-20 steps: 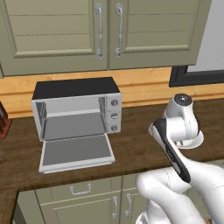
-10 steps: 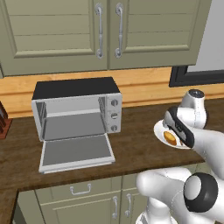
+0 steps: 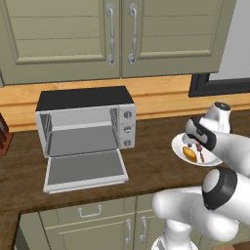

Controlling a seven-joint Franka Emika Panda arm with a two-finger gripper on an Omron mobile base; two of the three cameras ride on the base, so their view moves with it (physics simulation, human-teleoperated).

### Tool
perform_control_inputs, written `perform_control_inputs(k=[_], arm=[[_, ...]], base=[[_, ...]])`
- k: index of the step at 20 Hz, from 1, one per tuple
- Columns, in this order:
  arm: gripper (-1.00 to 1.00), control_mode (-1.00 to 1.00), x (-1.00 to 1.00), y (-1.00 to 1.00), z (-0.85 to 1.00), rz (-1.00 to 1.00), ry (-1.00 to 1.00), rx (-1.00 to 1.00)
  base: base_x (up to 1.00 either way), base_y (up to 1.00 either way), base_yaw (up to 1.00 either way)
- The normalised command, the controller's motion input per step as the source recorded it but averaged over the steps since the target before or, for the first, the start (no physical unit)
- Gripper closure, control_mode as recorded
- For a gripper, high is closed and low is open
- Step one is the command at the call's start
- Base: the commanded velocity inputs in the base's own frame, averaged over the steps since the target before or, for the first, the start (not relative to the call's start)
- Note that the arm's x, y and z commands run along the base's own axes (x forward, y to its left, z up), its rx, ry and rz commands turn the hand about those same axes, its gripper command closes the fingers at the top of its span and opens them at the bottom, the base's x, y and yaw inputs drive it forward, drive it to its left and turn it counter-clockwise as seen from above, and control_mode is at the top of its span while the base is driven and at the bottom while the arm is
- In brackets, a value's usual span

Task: Pick up the kebab skewer and baguette bread, and place them inside the toaster oven. Close the toaster oven door and start by setting the timer.

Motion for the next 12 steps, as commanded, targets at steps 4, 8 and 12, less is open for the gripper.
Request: perform_control_inputs(k=[4, 8, 12], arm=[[-1.00, -1.00, 0.02, 0.14, -0.43, 0.00, 0.04, 0.00], [-1.00, -1.00, 0.07, 0.02, -0.36, 0.00, 0.02, 0.00], [-1.00, -1.00, 0.18, -0.04, -0.33, 0.00, 0.05, 0.00]], base=[[0.00, 0.00, 0.00], [0.00, 0.00, 0.00], [0.00, 0.00, 0.00]])
